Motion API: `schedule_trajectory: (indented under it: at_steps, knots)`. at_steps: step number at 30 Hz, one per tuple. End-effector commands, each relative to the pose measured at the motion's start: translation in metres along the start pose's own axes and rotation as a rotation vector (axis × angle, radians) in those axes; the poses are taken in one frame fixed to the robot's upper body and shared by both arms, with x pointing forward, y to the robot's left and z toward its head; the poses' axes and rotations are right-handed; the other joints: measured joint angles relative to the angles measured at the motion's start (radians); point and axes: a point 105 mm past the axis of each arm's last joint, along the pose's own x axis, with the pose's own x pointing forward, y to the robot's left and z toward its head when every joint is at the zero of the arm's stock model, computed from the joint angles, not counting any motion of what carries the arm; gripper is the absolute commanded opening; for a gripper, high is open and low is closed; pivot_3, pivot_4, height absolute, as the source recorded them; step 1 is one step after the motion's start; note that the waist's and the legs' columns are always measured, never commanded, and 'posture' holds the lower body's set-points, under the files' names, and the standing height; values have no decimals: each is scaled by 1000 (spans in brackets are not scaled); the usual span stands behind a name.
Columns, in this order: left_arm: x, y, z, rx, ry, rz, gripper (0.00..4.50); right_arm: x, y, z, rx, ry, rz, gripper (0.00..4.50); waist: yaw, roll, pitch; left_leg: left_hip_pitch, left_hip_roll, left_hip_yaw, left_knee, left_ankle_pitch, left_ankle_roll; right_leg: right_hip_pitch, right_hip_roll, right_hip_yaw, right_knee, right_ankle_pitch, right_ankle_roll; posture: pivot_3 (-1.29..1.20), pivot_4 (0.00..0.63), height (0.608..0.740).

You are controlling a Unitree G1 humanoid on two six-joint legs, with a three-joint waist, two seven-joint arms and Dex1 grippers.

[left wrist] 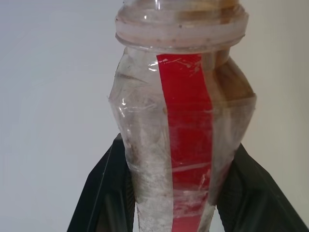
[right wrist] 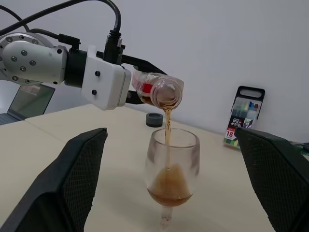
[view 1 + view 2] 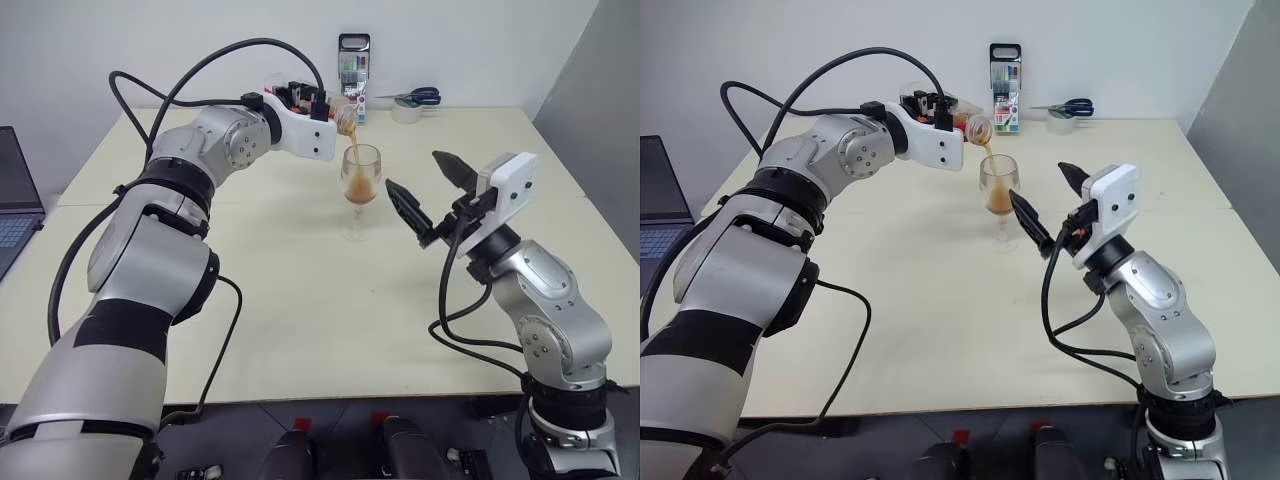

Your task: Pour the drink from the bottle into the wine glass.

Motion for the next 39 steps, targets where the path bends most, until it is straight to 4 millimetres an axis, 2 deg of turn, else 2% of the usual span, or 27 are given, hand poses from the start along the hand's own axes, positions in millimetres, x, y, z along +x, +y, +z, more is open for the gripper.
schedule_trajectory:
  at_steps: [1,19,39]
  knots:
    - [-4,37,-1,43,8,92,1744,-2,4,13,-29,-60,12,4500,0,0,0,0,0,0,0,0,0,0,0,0,0,0,0,0,150,740]
    - [-5,39,-4,65,24,96,1744,-1,5,16,-30,-69,18,4500,0,0,0,0,0,0,0,0,0,0,0,0,0,0,0,0,150,740]
    - [-2,39,2,61,6,94,1744,-6,1,8,-30,-57,4,4500,0,0,0,0,0,0,0,0,0,0,0,0,0,0,0,0,150,740]
